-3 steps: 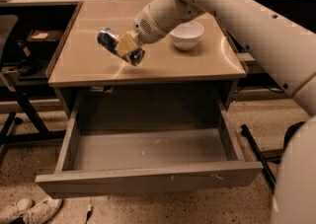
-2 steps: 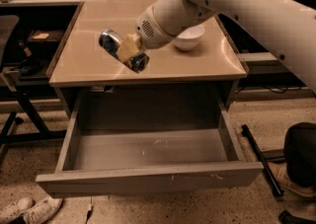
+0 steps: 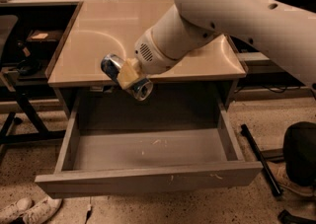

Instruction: Place redbull can into top drawer

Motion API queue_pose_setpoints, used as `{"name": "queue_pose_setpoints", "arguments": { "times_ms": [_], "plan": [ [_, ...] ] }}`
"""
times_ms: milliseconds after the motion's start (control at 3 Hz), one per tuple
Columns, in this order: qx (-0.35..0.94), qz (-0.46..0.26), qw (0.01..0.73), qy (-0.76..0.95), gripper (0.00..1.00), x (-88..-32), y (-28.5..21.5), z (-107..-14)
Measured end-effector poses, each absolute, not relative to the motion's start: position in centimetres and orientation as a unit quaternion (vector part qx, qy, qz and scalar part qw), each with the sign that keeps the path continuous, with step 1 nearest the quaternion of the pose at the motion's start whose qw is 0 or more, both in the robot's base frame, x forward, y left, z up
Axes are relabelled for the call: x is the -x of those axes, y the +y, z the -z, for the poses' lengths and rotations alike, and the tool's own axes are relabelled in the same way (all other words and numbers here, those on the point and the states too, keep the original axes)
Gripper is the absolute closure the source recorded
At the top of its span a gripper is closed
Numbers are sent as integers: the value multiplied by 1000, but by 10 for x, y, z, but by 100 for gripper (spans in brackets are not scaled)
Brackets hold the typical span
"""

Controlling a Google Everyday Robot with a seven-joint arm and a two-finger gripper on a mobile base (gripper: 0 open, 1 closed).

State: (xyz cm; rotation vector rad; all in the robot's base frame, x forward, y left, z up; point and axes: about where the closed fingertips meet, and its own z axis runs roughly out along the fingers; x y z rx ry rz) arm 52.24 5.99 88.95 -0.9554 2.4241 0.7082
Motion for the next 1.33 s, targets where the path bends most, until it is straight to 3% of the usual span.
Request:
{"name": "queue_pose_setpoints", "arguments": {
  "times_ms": [667, 1333],
  "plan": [
    [297, -300, 175, 889, 100, -499, 64, -810],
    [282, -322, 147, 892, 100, -515, 68, -733]
  ]
}}
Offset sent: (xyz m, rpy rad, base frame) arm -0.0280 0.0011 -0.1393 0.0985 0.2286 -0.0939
